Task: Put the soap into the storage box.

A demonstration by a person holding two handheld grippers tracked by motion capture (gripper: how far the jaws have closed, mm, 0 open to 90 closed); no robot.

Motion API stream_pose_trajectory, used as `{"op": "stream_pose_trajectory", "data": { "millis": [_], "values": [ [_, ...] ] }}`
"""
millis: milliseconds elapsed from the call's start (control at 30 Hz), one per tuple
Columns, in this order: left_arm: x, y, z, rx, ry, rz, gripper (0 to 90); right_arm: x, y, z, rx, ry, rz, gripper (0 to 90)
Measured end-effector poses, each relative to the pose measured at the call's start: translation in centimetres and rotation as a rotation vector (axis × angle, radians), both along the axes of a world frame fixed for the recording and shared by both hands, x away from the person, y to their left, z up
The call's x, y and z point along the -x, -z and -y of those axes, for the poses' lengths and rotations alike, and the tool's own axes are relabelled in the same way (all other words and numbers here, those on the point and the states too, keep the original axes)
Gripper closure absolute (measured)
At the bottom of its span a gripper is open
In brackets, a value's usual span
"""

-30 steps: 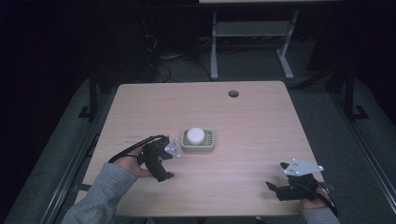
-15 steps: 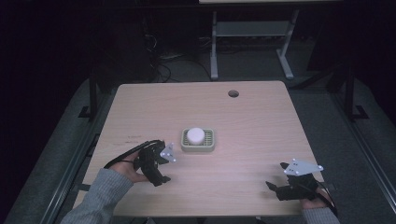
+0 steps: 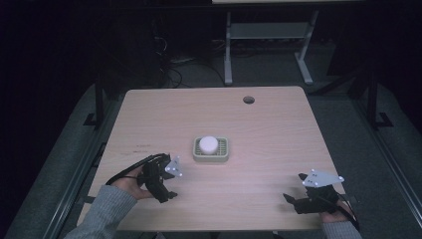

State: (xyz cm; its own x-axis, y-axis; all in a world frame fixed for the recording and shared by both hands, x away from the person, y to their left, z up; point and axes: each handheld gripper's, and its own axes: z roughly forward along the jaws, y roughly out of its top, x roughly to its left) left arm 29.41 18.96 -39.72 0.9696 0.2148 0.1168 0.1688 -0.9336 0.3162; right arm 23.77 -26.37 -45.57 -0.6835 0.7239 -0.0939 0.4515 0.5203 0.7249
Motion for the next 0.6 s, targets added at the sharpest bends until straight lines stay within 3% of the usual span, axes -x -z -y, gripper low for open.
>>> {"op": "stream_pose_trajectory", "data": {
  "millis": [600],
  "values": [
    [1.1, 0.8, -1.2, 0.005, -0.019, 0.008, 20.1, -0.1, 0.1, 0.0, -0.001, 0.005, -0.004, 13.8]
  ]
}}
